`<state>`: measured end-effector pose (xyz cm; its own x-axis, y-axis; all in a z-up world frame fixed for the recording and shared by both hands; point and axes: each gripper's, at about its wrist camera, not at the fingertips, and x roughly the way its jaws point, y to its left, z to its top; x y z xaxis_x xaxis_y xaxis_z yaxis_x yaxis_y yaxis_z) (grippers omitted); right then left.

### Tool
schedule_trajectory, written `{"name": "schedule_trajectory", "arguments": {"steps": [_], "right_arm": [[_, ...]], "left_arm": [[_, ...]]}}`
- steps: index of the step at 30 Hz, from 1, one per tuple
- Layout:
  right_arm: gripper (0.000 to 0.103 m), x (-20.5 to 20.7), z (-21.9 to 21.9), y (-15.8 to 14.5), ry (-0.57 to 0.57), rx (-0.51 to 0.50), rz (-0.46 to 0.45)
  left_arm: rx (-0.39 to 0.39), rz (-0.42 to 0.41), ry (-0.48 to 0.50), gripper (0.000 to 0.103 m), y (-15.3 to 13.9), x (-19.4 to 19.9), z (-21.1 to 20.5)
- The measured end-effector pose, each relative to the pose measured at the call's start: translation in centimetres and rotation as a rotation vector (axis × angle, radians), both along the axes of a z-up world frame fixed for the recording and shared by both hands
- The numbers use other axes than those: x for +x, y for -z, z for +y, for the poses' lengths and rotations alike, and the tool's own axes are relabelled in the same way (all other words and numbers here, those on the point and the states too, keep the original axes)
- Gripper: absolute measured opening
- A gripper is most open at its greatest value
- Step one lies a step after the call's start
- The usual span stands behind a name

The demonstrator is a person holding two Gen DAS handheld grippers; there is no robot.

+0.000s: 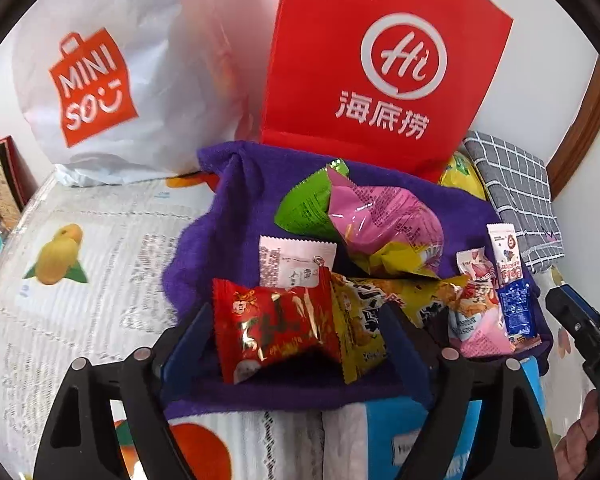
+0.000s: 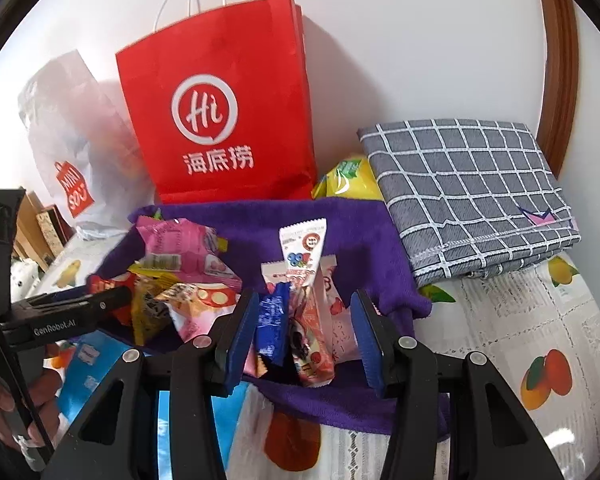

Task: Organize snacks

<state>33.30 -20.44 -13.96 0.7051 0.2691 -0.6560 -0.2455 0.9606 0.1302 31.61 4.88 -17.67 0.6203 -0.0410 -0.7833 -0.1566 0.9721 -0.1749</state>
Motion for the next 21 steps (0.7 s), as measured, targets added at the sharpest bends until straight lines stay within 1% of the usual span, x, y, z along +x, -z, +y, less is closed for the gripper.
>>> {"name": "schedule_trajectory", "arguments": {"steps": [3, 4, 6, 8, 12, 15, 16, 17, 19, 21], "right_arm": [[0.05, -1.3, -0.1, -1.0, 0.008, 0.011, 0.024], [0.052, -2.0, -0.2, -1.4, 0.02, 0.006, 0.023], [0.055, -3.7, -0.2, -2.4, 0.028, -0.007, 0.011], [0.058, -5.8, -0.2, -3.5, 0.037, -0.008, 0.001], [0.06, -9.1, -0.3, -5.2, 0.052, -0.003, 0.005], [0.06, -12.0, -0.4, -6.6, 0.078, -0.017, -0.001], [0.067, -12.6, -0.5, -6.9, 0.081, -0.02, -0.009], [0.076, -13.6, -0.6, -7.3, 0.084, -0.023, -0.027], [0.084, -16.0, -0.9, -8.3, 0.097, -0.018, -0.069], [0.087, -17.7, -1.3, -8.8, 0.097, 0.003, -0.081]], "left_arm": [[0.001, 0.004, -0.005, 0.088, -1.1, -0.9, 0.2], [0.004, -0.004, -0.009, 0.088, -1.7, -1.4, 0.3], [0.021, -0.041, -0.009, 0.088, -3.3, -3.2, 0.1], [0.034, -0.055, 0.009, 0.088, -4.5, -4.8, -0.4], [0.031, -0.11, 0.039, 0.088, -7.2, -8.8, -1.4], [0.05, -0.159, 0.055, 0.088, -9.3, -12.4, -2.5], [0.055, -0.174, 0.062, 0.088, -9.8, -13.5, -2.9], [0.057, -0.182, 0.068, 0.089, -10.2, -14.3, -3.1], [0.057, -0.197, 0.083, 0.09, -10.9, -16.3, -3.8], [0.058, -0.209, 0.089, 0.091, -11.3, -17.8, -4.3]]}}
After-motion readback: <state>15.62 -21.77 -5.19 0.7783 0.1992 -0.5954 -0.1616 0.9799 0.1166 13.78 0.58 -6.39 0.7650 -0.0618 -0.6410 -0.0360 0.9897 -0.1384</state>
